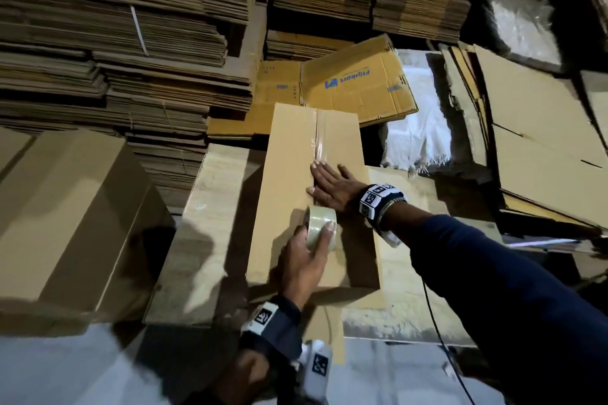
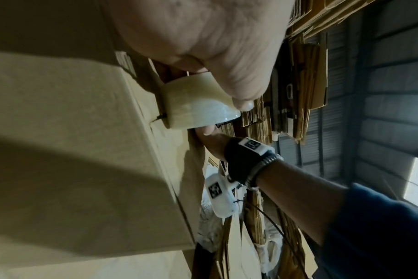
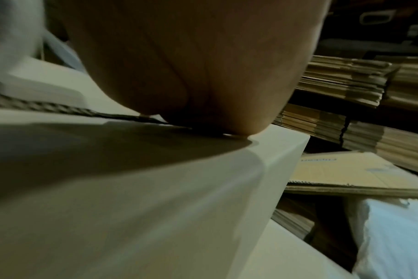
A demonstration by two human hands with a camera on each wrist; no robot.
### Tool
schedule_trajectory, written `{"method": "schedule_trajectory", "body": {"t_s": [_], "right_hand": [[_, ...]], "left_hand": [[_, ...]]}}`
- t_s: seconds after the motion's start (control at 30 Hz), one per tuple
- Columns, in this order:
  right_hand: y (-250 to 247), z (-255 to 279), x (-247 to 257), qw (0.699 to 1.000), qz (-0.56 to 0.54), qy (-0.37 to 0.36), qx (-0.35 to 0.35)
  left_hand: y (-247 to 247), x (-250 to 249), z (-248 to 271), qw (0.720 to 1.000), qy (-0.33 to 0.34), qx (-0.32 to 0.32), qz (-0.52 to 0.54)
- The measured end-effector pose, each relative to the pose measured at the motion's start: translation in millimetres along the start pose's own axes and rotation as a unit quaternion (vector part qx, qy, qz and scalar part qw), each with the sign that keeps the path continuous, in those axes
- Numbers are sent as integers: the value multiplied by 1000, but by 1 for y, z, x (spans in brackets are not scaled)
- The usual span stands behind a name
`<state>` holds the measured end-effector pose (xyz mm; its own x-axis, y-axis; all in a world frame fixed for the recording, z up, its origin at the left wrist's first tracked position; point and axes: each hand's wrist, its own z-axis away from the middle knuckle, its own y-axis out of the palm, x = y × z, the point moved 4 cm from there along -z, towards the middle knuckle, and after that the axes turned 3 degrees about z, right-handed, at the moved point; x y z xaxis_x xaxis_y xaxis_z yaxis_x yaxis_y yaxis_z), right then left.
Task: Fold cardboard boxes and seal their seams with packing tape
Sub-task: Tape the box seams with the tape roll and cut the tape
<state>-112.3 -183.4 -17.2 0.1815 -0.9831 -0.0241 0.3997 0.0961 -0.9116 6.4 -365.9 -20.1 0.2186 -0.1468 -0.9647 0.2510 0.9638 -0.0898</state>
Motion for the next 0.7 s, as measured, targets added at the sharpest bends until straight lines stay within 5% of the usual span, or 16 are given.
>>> {"method": "schedule_trajectory", "body": {"t_s": [0.3,0.43,0.7], "right_hand": [[13,38,22,997,64,-38,20],[18,27,21,1000,-8,25,-10],[20,26,25,999,4,35,-4]], "left_hand": [[-7,-4,29,1000,-7,8,-13],[-15,-3,51,999,-7,10,-42],[-24,-11,65,999,12,11,-33]]}}
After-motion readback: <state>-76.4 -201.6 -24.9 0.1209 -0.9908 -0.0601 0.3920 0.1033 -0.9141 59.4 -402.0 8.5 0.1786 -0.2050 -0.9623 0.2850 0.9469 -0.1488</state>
